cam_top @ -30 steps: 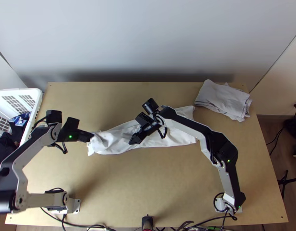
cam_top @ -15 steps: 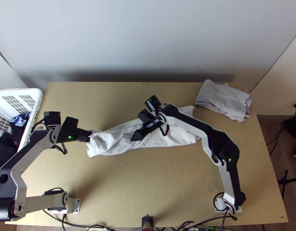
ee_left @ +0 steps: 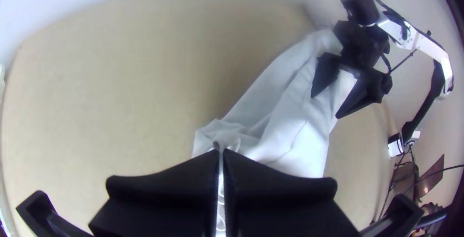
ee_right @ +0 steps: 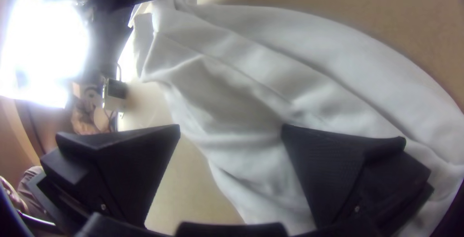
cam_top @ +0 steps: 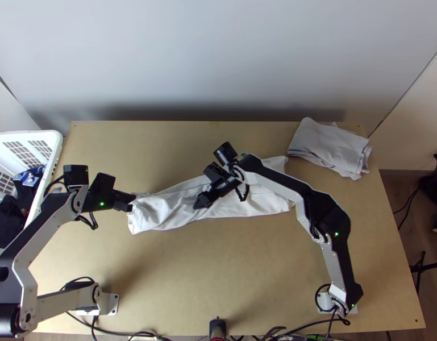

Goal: Fold the t-shirt

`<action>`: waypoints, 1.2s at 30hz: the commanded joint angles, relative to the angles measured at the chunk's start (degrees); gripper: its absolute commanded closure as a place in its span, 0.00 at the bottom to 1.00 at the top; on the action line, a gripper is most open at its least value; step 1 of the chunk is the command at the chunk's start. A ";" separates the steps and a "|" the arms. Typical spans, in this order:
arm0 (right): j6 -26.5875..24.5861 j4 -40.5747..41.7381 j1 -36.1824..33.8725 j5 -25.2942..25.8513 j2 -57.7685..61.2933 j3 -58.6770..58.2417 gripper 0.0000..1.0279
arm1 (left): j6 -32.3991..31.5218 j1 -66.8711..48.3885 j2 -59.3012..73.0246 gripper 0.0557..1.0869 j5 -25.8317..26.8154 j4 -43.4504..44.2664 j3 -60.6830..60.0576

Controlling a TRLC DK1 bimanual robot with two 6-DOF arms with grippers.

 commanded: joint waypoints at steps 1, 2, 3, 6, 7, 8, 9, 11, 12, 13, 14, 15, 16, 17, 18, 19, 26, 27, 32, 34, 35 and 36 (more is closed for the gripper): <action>1.11 -0.05 0.03 0.68 2.22 1.43 0.05 | -0.09 -1.17 -2.33 0.97 -0.42 -5.61 5.02; 1.20 -0.05 -0.06 0.85 2.22 1.52 0.05 | -0.09 -1.26 -2.33 0.97 -0.51 -6.92 6.51; 1.28 -0.05 -0.06 0.85 2.22 1.52 0.05 | 0.00 -1.52 -2.33 0.97 -0.51 -8.15 7.83; 1.55 -0.05 -0.06 0.94 1.95 1.69 0.05 | 0.00 -2.22 -1.89 0.97 -0.86 -11.23 11.96; 1.55 -0.05 -0.14 0.94 1.87 1.69 0.05 | 0.00 -2.66 -1.63 0.97 -0.95 -12.02 13.28; 1.64 -0.05 -0.14 1.03 1.78 1.69 0.05 | 0.00 -3.10 -1.63 0.97 -1.04 -12.73 14.34; 1.64 -0.05 -0.23 1.03 1.69 1.60 0.05 | 0.00 -3.81 -1.45 0.97 -1.30 -13.25 15.30; 1.72 -0.05 -0.50 1.38 1.43 1.16 0.05 | 0.00 -4.86 -1.28 0.97 -2.00 -13.96 17.24; 1.72 -0.05 -0.58 1.38 1.25 0.90 0.05 | 0.00 -5.30 -1.10 0.97 -2.27 -14.40 18.11; 1.72 -0.05 -0.76 1.47 1.07 0.64 0.05 | -0.09 -5.74 -0.93 0.97 -2.44 -14.92 19.17; 1.72 -0.05 -1.02 1.56 0.81 0.37 0.05 | -0.18 -6.09 -0.66 0.97 -2.53 -15.54 20.31; 1.72 0.04 -1.29 1.82 0.63 0.20 0.05 | -0.35 -6.62 -0.40 0.97 -2.71 -16.33 21.63; 1.81 0.21 -1.55 1.99 0.37 -0.07 0.05 | -0.44 -7.23 -0.14 0.97 -3.32 -17.03 22.77; 1.99 0.30 -1.81 2.08 0.20 -0.33 0.05 | -0.62 -8.02 0.04 0.97 -3.76 -17.56 24.00; 2.25 0.57 -1.90 2.08 0.02 -0.59 0.05 | -0.70 -8.90 0.13 0.97 -4.20 -17.91 25.06; 2.34 0.65 -1.90 2.17 -0.07 -0.77 0.05 | -0.88 -9.96 0.22 0.97 -5.08 -18.00 25.94; 3.04 2.06 -1.90 2.87 -0.51 -1.74 0.05 | -2.64 -16.99 3.47 0.97 -8.68 -18.53 30.86; 3.04 2.24 -1.99 2.96 -0.51 -1.91 0.05 | -2.72 -18.13 3.91 0.97 -9.39 -18.61 31.65; 3.22 3.20 -2.17 3.05 -1.47 -2.53 0.05 | -3.78 -21.82 7.33 0.97 -10.62 -19.93 36.66; 3.75 3.38 -3.13 3.05 -3.23 -2.53 0.05 | -3.87 -22.97 9.00 0.97 -11.32 -20.81 39.21; 3.83 3.38 -3.92 3.05 -4.46 -2.53 0.05 | -3.87 -23.58 9.80 0.97 -11.41 -21.34 40.61; 4.18 3.64 -5.07 3.05 -5.78 -2.61 0.05 | -3.87 -23.93 10.67 0.97 -11.49 -21.69 41.85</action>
